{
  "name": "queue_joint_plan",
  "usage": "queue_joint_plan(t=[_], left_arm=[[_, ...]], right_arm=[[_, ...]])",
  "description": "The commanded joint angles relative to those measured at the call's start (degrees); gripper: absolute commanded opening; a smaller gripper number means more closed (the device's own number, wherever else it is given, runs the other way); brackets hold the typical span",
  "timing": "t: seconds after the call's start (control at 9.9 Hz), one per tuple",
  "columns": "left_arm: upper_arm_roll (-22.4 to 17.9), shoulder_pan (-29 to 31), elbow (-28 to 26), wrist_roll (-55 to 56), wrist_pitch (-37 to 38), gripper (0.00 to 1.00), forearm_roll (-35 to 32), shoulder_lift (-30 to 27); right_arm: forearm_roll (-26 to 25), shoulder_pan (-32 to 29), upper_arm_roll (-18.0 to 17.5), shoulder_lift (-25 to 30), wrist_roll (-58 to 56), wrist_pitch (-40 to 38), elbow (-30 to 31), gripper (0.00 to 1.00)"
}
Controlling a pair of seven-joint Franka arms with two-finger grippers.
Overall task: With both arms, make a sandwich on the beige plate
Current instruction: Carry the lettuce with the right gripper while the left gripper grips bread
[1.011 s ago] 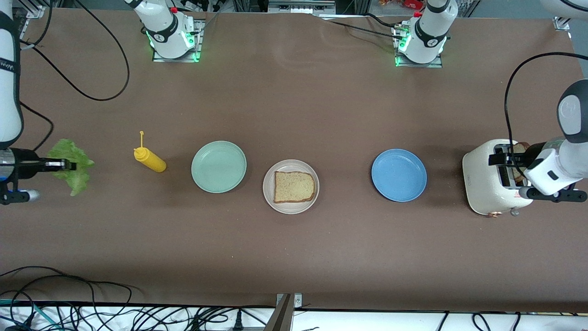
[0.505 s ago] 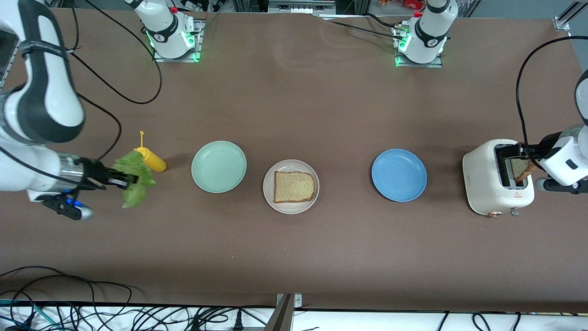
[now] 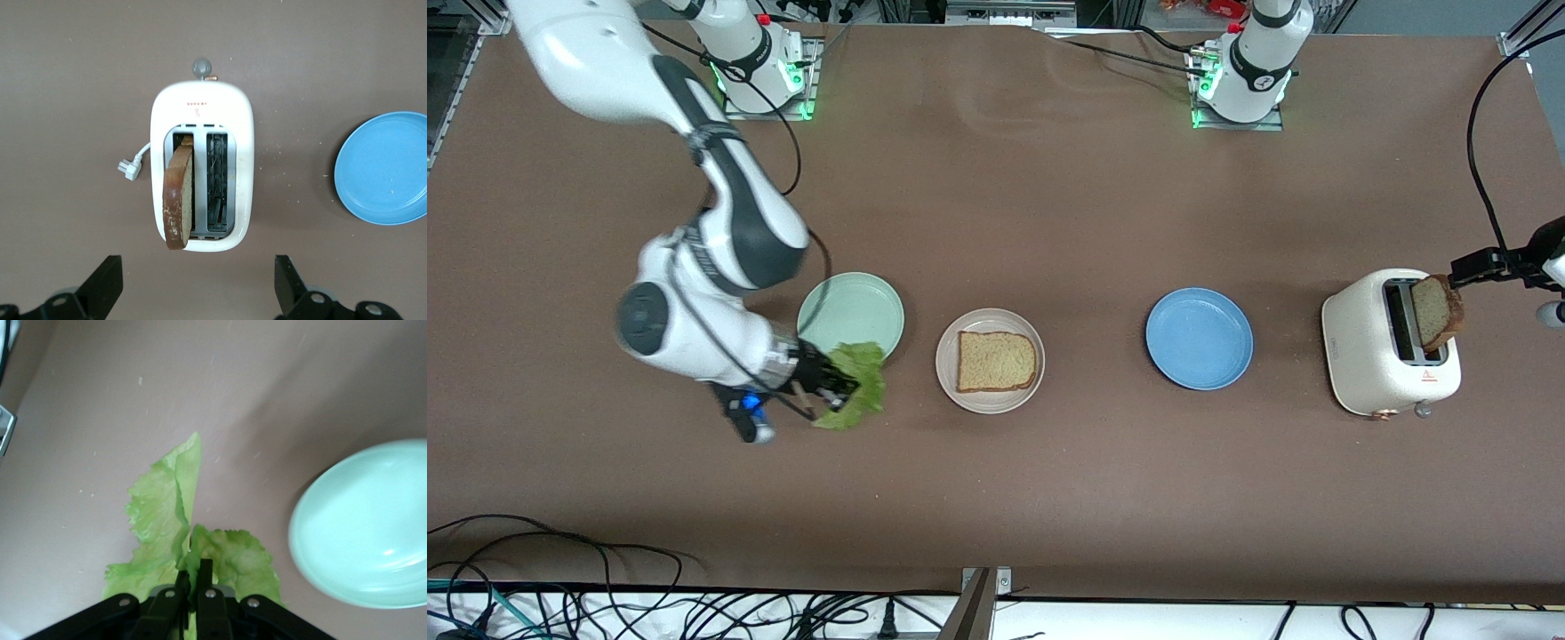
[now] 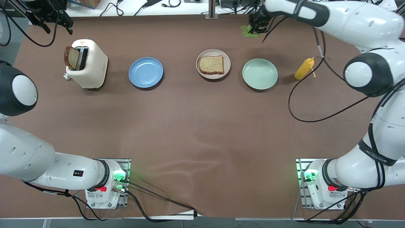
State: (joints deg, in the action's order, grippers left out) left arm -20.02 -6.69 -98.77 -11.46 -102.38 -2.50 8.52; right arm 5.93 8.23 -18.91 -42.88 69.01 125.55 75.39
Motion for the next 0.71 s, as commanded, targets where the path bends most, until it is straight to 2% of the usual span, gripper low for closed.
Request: queue_joint_plan(t=[0.0,0.1,0.3,0.61], left_arm=[[0.7,1.2,-11.8,-0.7,-10.4,1.0,-2.0,-4.6],[0.7,1.3,-14.8,-0.7,-14.3,1.0,-3.7,-5.1],[0.7,1.7,-18.1,-0.7,-19.6,1.0,-6.4,-5.0],[0.7,3.0,-19.4,-0.8,-21.5,1.0,-6.4,-2.6]], right_arm=[[-0.2,6.2,0.3,-5.3,12.3,9.0,-1.7,0.0],[-0.2,8.4,0.4,-6.8,16.3,12.1,-1.7,0.0],[0.0,11.1,0.4,-8.6,20.4,13.7,-1.6,0.0],[-0.5,13.9,0.4,-9.8,20.5,13.8,-0.2,0.0]])
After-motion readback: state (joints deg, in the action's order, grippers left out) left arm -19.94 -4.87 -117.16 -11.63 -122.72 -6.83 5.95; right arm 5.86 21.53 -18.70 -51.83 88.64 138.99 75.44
